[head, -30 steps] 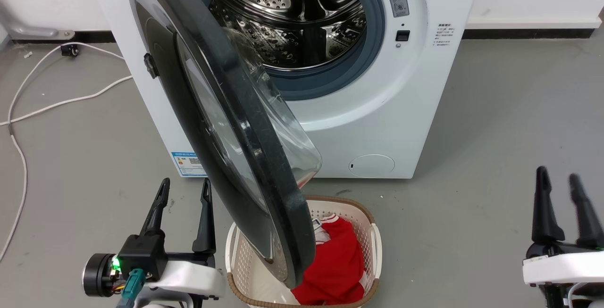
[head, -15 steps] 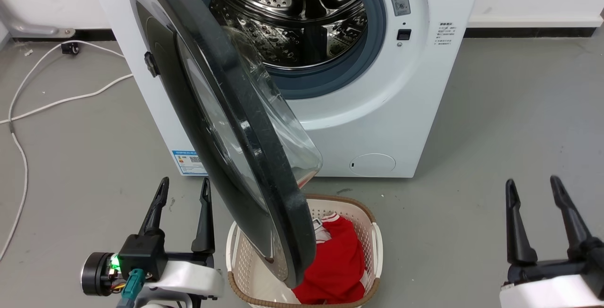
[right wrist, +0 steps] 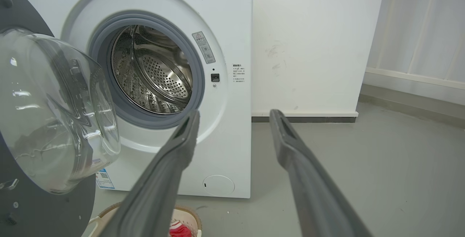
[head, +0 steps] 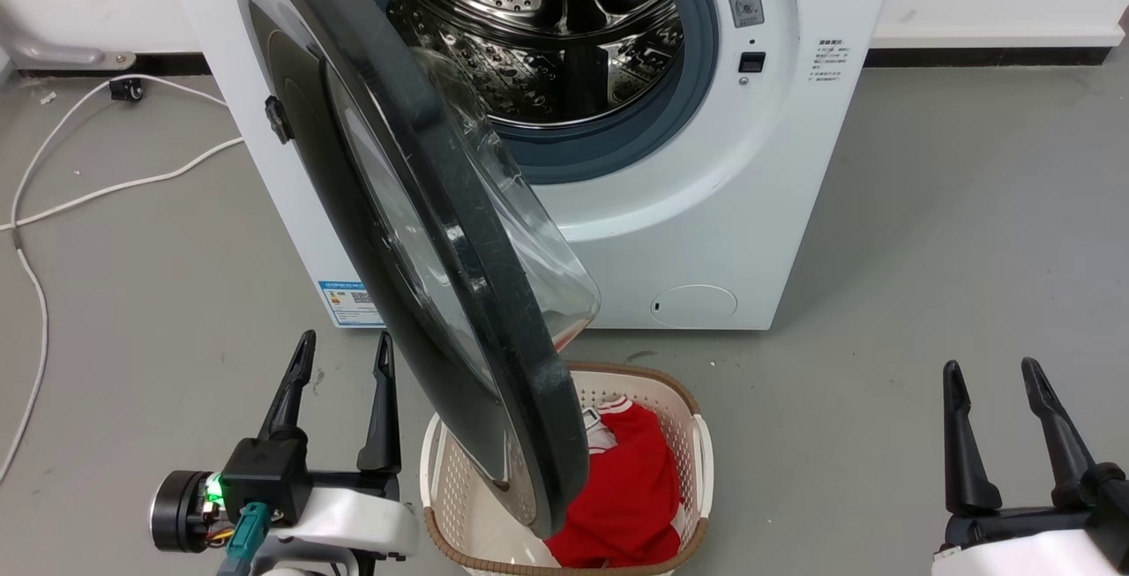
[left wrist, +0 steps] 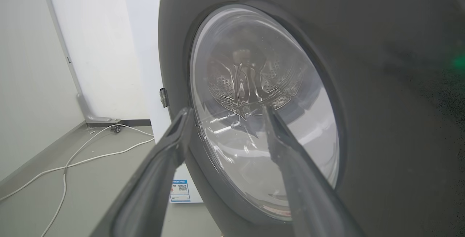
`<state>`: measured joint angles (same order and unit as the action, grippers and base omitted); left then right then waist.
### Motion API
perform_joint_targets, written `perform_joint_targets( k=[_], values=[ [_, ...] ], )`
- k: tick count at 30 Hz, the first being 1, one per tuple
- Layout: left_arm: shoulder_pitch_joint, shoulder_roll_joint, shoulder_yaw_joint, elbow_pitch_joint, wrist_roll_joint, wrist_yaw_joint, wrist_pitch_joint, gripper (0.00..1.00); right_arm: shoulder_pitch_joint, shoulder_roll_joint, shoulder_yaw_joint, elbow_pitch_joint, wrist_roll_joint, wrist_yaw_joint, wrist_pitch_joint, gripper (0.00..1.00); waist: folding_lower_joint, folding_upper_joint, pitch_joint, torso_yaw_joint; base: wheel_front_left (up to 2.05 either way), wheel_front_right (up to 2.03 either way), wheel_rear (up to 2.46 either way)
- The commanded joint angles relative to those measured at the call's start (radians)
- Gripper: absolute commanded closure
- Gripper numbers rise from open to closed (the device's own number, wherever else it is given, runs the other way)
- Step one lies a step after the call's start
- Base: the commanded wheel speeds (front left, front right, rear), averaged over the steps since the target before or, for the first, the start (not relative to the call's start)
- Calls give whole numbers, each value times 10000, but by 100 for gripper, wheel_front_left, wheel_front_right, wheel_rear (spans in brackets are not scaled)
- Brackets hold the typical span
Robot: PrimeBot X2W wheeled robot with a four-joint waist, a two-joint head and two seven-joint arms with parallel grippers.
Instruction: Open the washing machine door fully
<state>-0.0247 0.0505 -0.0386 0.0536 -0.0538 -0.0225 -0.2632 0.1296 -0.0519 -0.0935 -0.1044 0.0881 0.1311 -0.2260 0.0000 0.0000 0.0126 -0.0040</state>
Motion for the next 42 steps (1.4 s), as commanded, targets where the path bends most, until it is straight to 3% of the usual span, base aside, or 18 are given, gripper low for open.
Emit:
perform_joint_targets(
  k=[1,6,7,9,25,42],
  values=[
    [-3,-5,-14,-12,64,14,-23,0,-50,30,-24,18,69,-7,-23,0,0,0,-1,-2,0,0,0],
    [-3,-3,-18,24,66,13,-23,0,-88,31,-46,87,111,-7,-42,0,0,0,-9,3,0,0,0],
    [10,-5,-23,35,63,0,-23,45,-87,31,-52,99,113,-7,-46,0,0,0,-15,3,0,0,0],
    [20,-3,-12,30,77,-20,-23,100,-97,31,-49,123,119,-7,-63,0,0,0,-24,0,0,0,0],
    [-294,-4,89,-778,58,32,-22,100,-26,32,-34,183,267,-7,-49,0,0,0,-60,1,0,0,0],
    [-1544,54,-315,-5044,713,85,-15,100,-180,31,15,154,332,-7,12,0,0,0,93,-121,0,0,0]
  ],
)
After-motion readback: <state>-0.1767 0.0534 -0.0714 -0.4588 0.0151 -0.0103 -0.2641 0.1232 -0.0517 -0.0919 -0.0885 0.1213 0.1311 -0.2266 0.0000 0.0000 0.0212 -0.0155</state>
